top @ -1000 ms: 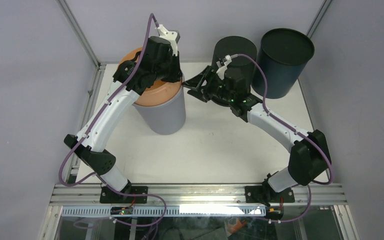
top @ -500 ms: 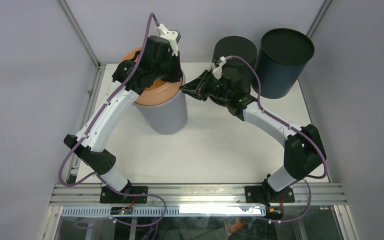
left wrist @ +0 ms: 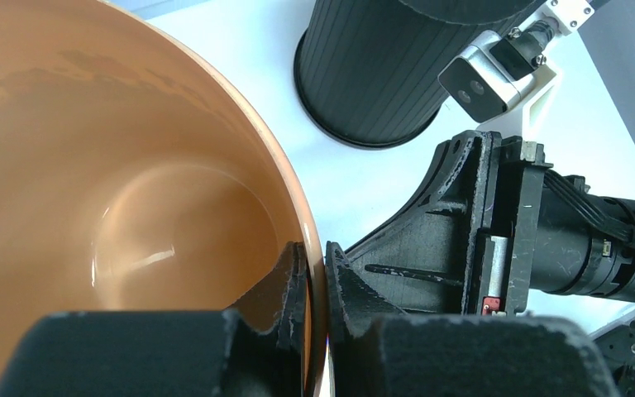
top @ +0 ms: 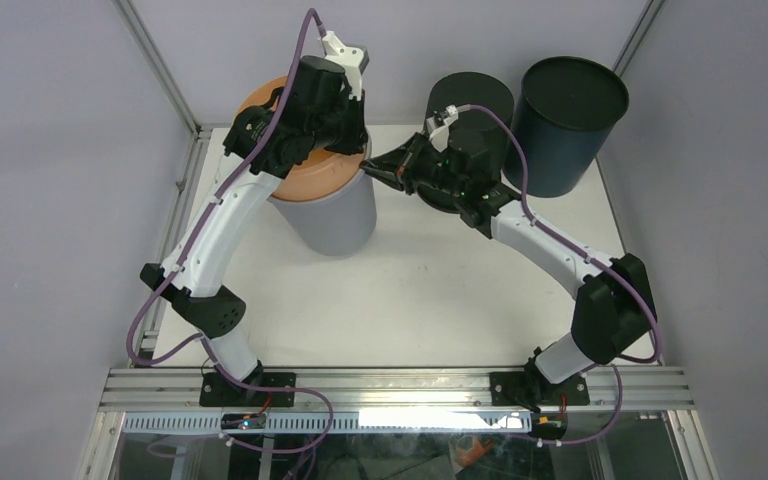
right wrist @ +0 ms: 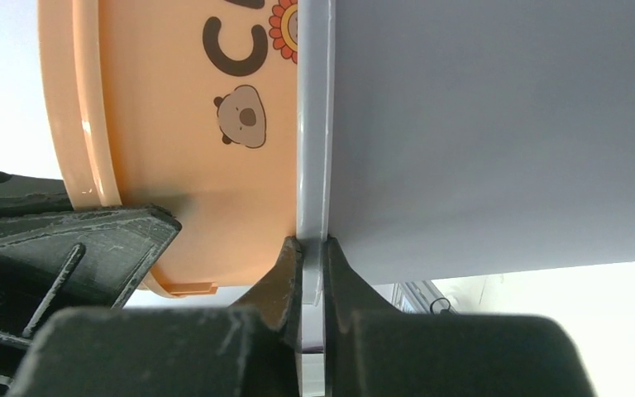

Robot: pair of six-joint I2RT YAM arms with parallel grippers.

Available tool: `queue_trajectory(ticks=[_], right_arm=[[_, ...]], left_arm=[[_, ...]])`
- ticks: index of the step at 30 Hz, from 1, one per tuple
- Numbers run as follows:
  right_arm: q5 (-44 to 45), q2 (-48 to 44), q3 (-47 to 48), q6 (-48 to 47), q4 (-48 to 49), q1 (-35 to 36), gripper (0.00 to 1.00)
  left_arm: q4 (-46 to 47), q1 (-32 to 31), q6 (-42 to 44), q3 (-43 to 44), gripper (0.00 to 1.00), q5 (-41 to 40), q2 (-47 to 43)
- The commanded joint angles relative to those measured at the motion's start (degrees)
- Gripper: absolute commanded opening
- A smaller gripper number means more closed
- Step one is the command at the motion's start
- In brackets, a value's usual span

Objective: Turn the large container upside down

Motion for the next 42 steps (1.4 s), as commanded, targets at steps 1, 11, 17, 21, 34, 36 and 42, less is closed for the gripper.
queue_trajectory(ticks=[1, 11, 17, 21, 34, 36, 42], right_arm=[[4.31, 1.63, -0.73, -1.22, -9.43, 1.20, 0.00], [6.13, 1.92, -2.01, -1.45, -12.51, 1.21, 0.00], [6.86, 3.66, 1.26, -2.21, -14.93, 1.19, 0.00], [6.85, 6.24, 4.03, -3.26, -16.90, 2.00, 0.00], [8.44, 1.75, 1.78, -6.84, -20.26, 1.47, 0.00], [10.35, -0.60, 1.95, -8.46, -23.08, 1.11, 0.00], [12.57, -7.95, -0.55, -10.04, -28.57, -0.93, 0.00]], left_arm=[[14.28, -4.21, -0.82, 9.87, 0.00, 5.13, -3.70], [14.51, -4.15, 0.68, 11.41, 0.00, 2.67, -4.80], [16.07, -4.26, -0.94, 11.37, 0.00, 8.28, -4.80], [16.61, -4.58, -2.85, 10.47, 0.00, 12.07, -2.76], [17.96, -4.77, 3.05, 15.28, 0.00, 0.49, -5.12], [19.30, -4.73, 3.98, 15.16, 0.00, -1.79, -6.34], [25.10, -4.74, 5.05, 13.39, 0.00, -3.88, -10.22]])
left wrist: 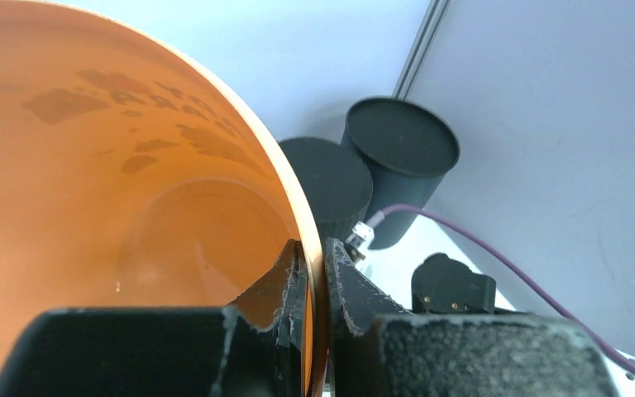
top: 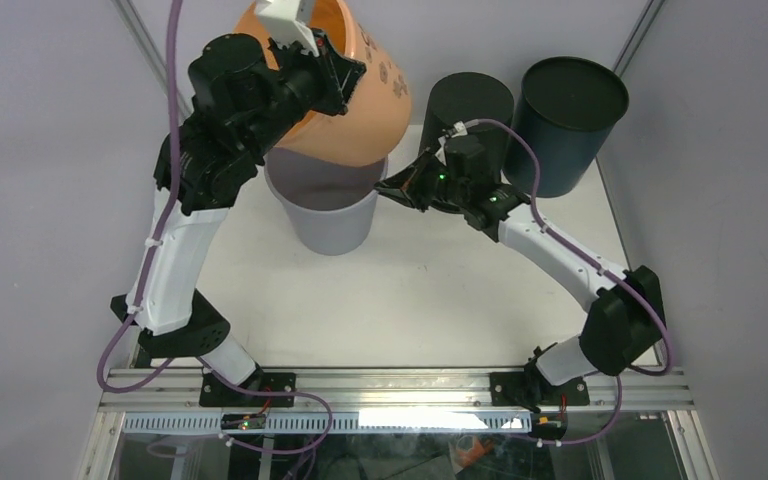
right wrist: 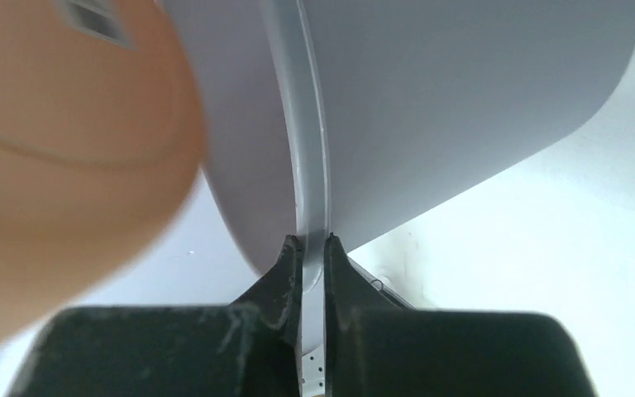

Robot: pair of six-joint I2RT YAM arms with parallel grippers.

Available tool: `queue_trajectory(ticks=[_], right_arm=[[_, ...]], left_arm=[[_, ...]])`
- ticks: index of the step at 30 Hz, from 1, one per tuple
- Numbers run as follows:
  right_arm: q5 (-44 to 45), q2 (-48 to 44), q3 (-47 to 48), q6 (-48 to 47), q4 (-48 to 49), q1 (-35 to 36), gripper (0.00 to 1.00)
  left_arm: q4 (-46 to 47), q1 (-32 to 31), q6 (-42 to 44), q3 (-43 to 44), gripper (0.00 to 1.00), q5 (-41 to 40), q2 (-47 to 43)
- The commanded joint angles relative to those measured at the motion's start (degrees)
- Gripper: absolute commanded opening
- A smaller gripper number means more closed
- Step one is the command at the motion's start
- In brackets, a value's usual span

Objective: Turn the large container upside down

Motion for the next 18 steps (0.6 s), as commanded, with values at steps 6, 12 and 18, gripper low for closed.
queue_trajectory(ticks=[6, 12, 18], right_arm=[[6.28, -14.00, -4.80, -6.85, -17.64, -6.17, 0.00], [6.92, -21.49, -5.70, -9.89, -26.99, -12.98, 0.00], [7.12, -27.88, -5.82, -14.47, -36.19, -21.06, 0.00]], left_arm=[[14.37, -0.28, 3.51, -1.50, 0.00, -5.13, -7.73], [15.05, -0.17, 3.50, -3.86, 0.00, -6.53, -8.58], [15.05, -0.24, 2.94, -8.55, 0.00, -8.40, -8.31]])
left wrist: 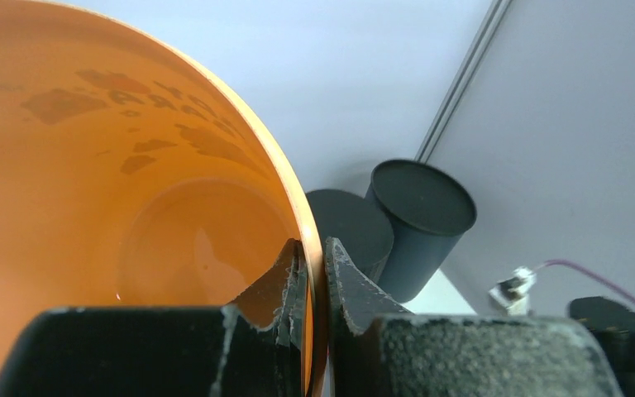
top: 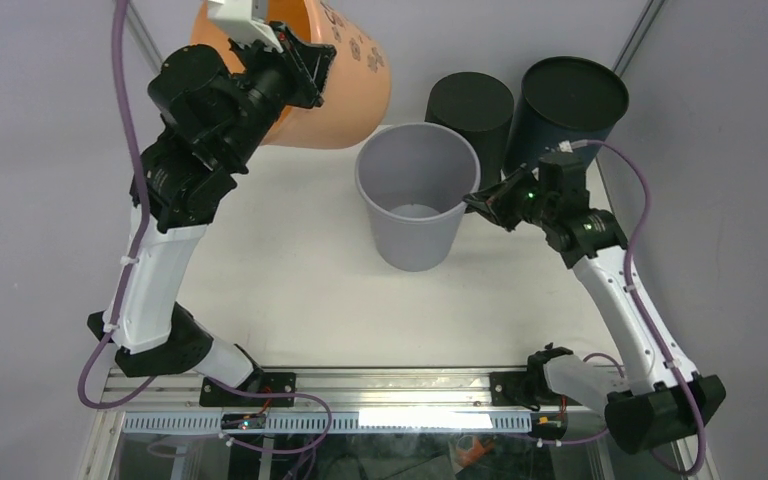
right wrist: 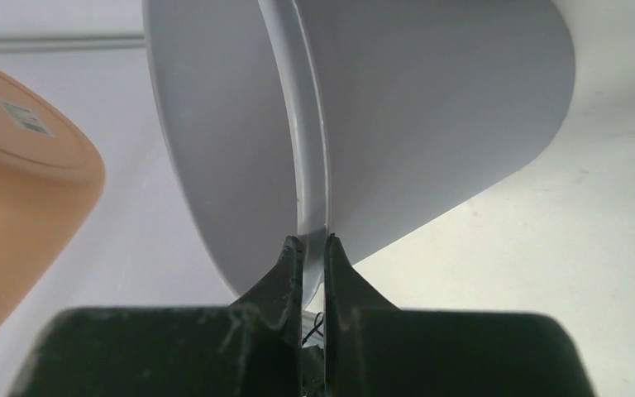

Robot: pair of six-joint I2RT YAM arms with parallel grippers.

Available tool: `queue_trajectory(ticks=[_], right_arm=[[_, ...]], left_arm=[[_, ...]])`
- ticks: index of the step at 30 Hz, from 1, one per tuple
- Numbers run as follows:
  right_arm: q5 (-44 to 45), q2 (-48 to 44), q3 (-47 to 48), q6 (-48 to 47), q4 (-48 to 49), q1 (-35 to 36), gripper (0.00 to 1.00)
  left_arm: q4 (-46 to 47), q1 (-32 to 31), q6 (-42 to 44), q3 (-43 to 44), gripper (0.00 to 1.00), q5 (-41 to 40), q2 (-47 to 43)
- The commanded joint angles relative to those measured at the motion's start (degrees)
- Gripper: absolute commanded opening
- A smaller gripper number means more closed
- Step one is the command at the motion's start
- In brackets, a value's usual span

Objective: Turn the large container upside down

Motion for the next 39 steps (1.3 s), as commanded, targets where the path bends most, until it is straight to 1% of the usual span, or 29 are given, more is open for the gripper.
queue_trajectory(ticks=[1, 3, 5, 8, 10, 11, 13, 15, 17, 19, 25, 30, 36, 39], right_arm=[[3.45, -5.00, 0.18, -7.32, -9.59, -4.76, 0.00], [4.05, -6.17, 0.21, -8.22, -11.98, -6.19, 0.00], [5.50, -7.33, 0.50, -9.27, -14.52, -7.19, 0.00], [9.15, -9.07, 1.27, -11.59, -19.58, -8.84, 0.00], [11.66, -9.87, 1.75, -13.70, -22.39, -9.78, 0.00], [12.87, -10.16, 2.03, -14.34, -23.55, -10.17, 0.00], [14.93, -10.70, 2.52, -15.18, -24.99, -10.74, 0.00], [15.99, -11.12, 3.32, -15.54, -25.76, -10.99, 0.18], [16.10, -11.50, 4.12, -15.84, -25.18, -11.12, 0.30], [15.34, -11.65, 4.88, -16.21, -24.09, -11.14, 0.42], [9.69, -9.94, 6.04, -17.21, -19.60, -11.14, 0.49], [6.75, -8.51, 7.07, -17.59, -17.00, -11.10, 0.61], [5.15, -6.08, 8.14, -17.94, -13.85, -11.09, 0.64], [6.03, -5.47, 8.98, -18.52, -13.41, -11.14, 0.65]], left_arm=[[5.40, -0.16, 2.29, -2.74, 0.00, -2.74, -0.31], [4.79, 0.35, 1.56, -4.14, 0.00, -3.48, 0.20], [4.37, 2.26, -0.17, -5.90, 0.00, -1.58, 0.58], [4.27, 8.80, -4.31, -9.16, 0.00, 6.65, 0.82], [4.51, 13.99, -7.47, -11.42, 0.00, 14.33, 1.24], [4.60, 15.80, -8.38, -12.36, 0.00, 17.28, 1.67], [4.59, 17.80, -9.38, -13.55, 0.00, 20.51, 2.70], [4.47, 19.50, -10.14, -14.41, 0.00, 23.38, 3.90], [4.28, 21.04, -10.96, -15.03, 0.00, 26.16, 5.15], [4.34, 21.86, -11.31, -15.90, 0.00, 27.12, 5.87], [5.23, 22.57, -11.34, -17.50, 0.00, 28.79, 6.44], [5.32, 23.55, -11.75, -18.91, 0.00, 30.12, 6.17], [5.68, 28.11, -15.66, -20.86, 0.00, 41.58, 8.71], [8.63, 31.65, -19.07, -23.40, 0.00, 50.07, 9.65]])
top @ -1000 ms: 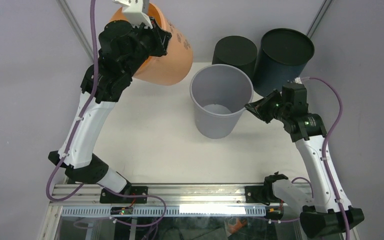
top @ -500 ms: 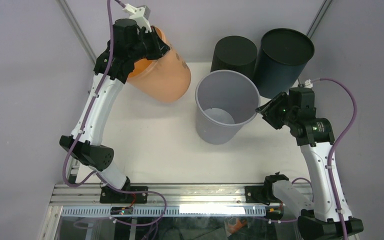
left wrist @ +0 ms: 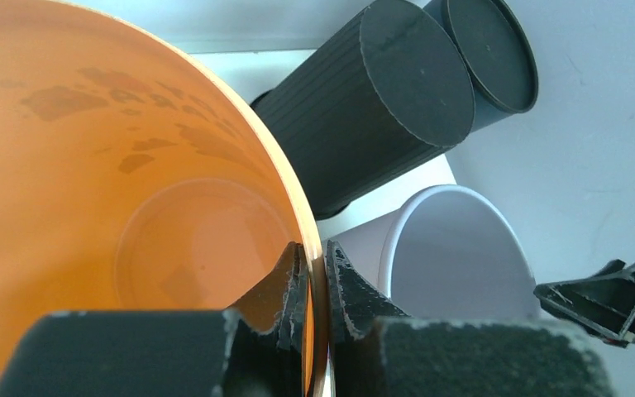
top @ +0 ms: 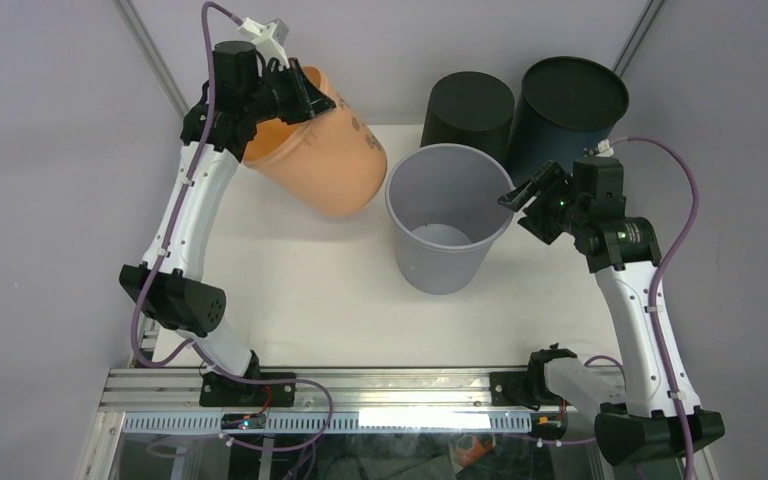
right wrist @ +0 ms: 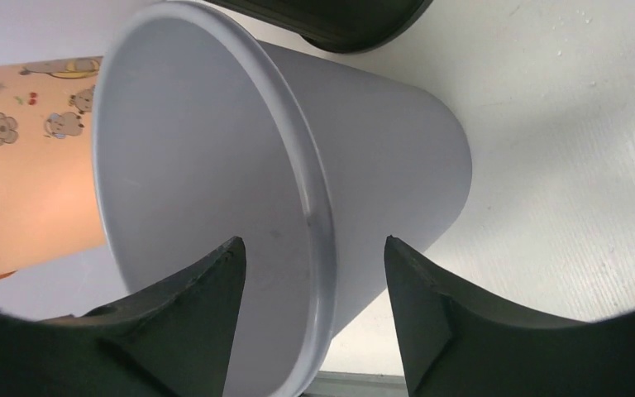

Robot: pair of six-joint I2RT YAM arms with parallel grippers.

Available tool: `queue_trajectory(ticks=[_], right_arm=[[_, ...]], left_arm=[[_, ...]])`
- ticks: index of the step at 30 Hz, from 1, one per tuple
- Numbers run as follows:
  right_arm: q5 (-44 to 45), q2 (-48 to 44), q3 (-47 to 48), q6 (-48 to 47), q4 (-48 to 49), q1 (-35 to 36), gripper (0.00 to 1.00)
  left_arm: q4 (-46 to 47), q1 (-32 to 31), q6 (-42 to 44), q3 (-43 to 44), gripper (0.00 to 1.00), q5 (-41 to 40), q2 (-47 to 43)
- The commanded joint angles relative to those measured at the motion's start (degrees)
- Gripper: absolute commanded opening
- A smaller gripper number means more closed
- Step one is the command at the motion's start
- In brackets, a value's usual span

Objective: Turn the large container upside down

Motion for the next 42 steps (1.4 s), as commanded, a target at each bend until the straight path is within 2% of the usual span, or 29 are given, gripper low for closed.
queue_trajectory(ticks=[1, 5, 10, 12, 19, 26, 35, 42], right_arm=[[-0.09, 0.41, 3.92, -1.95, 4.24, -0.24, 0.65], [1.39, 0.16, 4.44, -2.12, 5.02, -0.19, 0.67], [1.40, 0.40, 4.77, -2.88, 5.37, -0.23, 0.68], [1.23, 0.55, 5.59, -3.87, 5.58, -0.23, 0.68], [-4.48, 1.77, 8.21, -6.08, 13.08, 0.80, 0.70], [-2.98, 5.67, 10.49, -5.92, 18.71, 8.11, 0.71], [-2.34, 6.44, 8.80, -5.91, 19.18, 10.75, 0.72], [-2.16, 6.96, 9.15, -6.43, 18.86, 10.90, 0.73]], left_arm=[[9.27, 4.83, -6.22, -2.84, 0.00, 14.99, 0.77], [17.36, 9.59, -13.45, -11.34, 0.00, 23.19, 2.33], [38.37, 12.98, -30.13, -24.43, 0.00, 31.63, 3.82], [45.25, 13.30, -34.84, -28.02, 0.00, 32.00, 3.63], [58.13, 15.58, -46.36, -37.81, 0.00, 31.16, 3.56], [72.79, 17.82, -55.96, -46.75, 0.00, 32.25, 8.04], [70.65, 22.86, -51.66, -50.12, 0.00, 34.16, 11.37], [57.64, 28.16, -40.12, -50.77, 0.00, 35.26, 11.88]])
